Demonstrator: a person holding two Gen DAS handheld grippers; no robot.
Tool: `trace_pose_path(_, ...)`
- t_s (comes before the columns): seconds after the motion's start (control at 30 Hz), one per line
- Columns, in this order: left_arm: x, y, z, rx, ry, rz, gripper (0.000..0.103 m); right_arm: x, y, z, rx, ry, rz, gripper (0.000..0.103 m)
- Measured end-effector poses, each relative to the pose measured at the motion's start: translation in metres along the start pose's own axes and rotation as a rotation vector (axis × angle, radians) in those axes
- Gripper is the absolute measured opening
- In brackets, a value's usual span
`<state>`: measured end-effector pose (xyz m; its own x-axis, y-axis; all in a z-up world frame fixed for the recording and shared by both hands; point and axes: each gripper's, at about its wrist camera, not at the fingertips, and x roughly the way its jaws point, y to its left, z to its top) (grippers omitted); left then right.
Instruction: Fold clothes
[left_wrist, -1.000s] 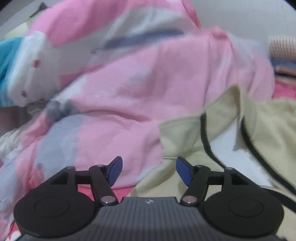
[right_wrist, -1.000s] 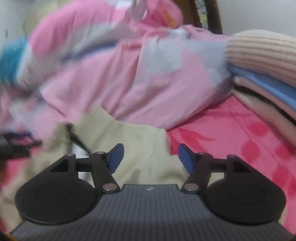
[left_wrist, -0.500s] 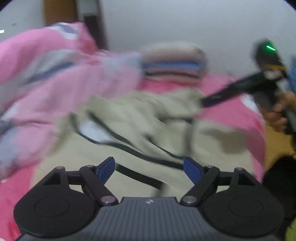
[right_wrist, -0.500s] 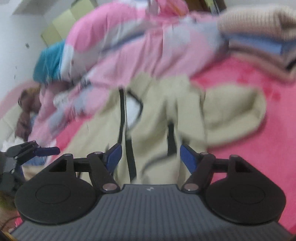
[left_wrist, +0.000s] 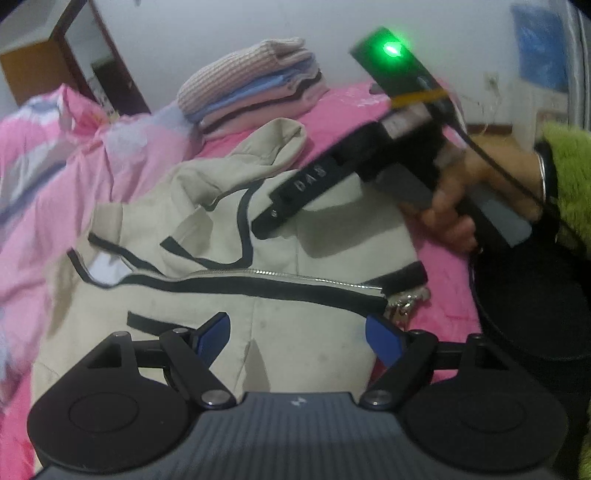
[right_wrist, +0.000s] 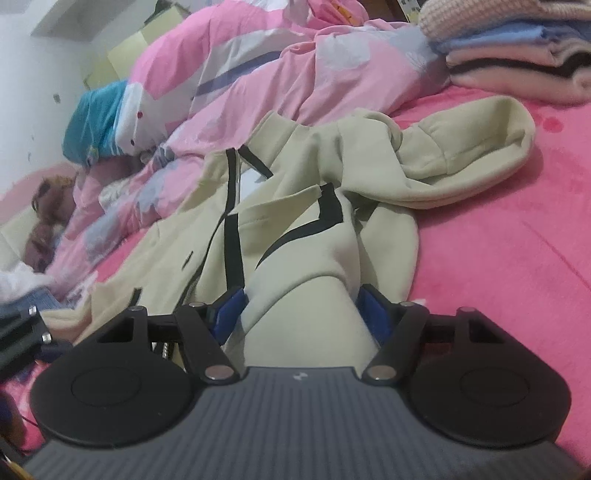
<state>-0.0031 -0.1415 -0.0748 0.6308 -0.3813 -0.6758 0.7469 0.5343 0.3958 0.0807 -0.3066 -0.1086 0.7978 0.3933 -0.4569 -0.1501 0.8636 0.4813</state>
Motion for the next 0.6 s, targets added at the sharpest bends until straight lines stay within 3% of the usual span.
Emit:
trace_pose_path(0.1,-0.004,-0.015,0.000,0.070,-0.010,-0.015,0.082,0.000,-0.003,0.000,0.017,-0.005,0.014,0.068)
trace_pose_path(0.2,-0.001,-0.026,0.000,0.122,-0.018,0.057,0.081,0.000,-0.006,0.000,0.034,-0.010,0.028,0.068)
trace_pose_path(0.4,-0.007,-0.013,0.004,0.050,-0.028,0.086,0.070,-0.001,-0.010,-0.001,0.052,-0.015,0.044,0.068)
trace_pose_path(0.6,-0.007,-0.008,0.004,0.014,-0.024,0.111,0.050,-0.001,-0.011,-0.002,0.060,-0.018,0.050,0.068)
